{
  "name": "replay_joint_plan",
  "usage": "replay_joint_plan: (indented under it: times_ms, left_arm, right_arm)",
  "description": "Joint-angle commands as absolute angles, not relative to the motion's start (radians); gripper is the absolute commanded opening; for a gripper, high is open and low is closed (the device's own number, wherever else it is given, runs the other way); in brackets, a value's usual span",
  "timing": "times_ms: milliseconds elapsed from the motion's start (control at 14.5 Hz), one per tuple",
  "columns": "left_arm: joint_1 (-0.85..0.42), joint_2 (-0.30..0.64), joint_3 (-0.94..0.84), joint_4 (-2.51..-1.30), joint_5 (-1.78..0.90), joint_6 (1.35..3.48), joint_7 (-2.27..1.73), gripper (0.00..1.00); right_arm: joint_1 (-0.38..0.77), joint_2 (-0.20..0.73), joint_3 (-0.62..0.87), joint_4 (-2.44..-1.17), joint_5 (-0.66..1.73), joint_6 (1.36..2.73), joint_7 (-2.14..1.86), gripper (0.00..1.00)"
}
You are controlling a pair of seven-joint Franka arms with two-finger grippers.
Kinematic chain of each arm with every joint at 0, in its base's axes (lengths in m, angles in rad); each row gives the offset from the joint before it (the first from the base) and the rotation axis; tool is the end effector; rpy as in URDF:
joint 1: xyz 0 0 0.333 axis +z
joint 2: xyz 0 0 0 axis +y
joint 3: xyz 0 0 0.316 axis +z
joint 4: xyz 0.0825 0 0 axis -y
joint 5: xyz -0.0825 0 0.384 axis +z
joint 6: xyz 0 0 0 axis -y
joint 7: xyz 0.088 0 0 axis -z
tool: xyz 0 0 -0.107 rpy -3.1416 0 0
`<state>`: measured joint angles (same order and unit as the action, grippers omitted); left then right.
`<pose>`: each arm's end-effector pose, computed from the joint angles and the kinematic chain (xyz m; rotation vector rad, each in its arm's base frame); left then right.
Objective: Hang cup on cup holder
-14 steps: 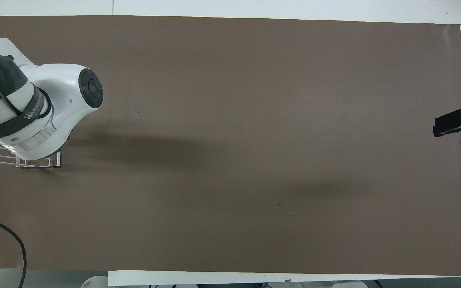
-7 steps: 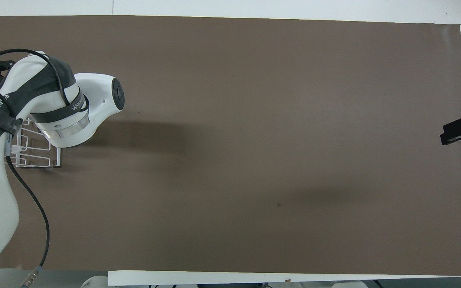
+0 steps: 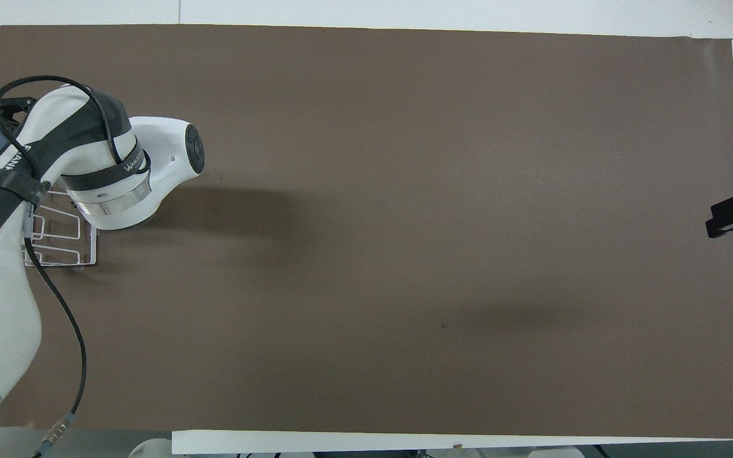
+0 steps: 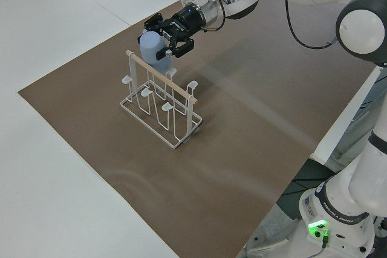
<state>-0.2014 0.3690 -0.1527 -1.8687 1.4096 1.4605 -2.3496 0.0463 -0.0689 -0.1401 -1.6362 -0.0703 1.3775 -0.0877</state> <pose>0.5960 -0.0901 0.3598 -1.3707 -1.2837 -1.3247 0.5074 -0.0589 0.6160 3.0839 -0.0181 -0.3018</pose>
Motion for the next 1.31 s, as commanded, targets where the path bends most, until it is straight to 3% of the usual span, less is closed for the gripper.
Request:
replay_joint_plan:
  times_ms: [0,69,138,208,277,623,830,1245]
  left_arm:
    - [-0.201,0.379,-0.156,-1.85,1.42,1.46,-2.356,0.04]
    - [-0.202,0.38,-0.156,-1.842,1.413,1.462,-2.356,0.12]
    - [-0.202,0.38,-0.156,-1.835,1.41,1.46,-2.358,0.36]
    - [-0.202,0.388,-0.156,-1.818,1.408,1.463,-2.359,0.63]
    - [-0.199,0.4,-0.156,-1.81,1.416,1.471,-2.359,1.0]
    - [-0.18,0.396,-0.156,-1.805,1.407,1.533,-2.352,1.0]
    - [-0.227,0.388,-0.163,-1.781,1.272,1.395,-2.327,1.0]
    - [-0.166,0.197,-0.166,-1.83,0.964,1.555,-1.938,1.0]
  right_arm:
    - [0.055,-0.071,-0.146,-1.628,-0.061,1.364,-0.087,0.99]
    - [0.057,-0.071,-0.146,-1.629,-0.061,1.364,-0.086,0.99]
    - [0.057,-0.072,-0.146,-1.631,-0.061,1.364,-0.086,0.99]
    - [0.057,-0.072,-0.146,-1.631,-0.061,1.364,-0.086,0.99]
    - [0.055,-0.072,-0.146,-1.631,-0.061,1.364,-0.086,0.99]
    - [0.055,-0.072,-0.146,-1.631,-0.061,1.364,-0.086,0.99]
    - [0.055,-0.072,-0.146,-1.631,-0.061,1.364,-0.086,0.99]
    - [0.055,-0.072,-0.146,-1.631,-0.061,1.364,-0.086,0.99]
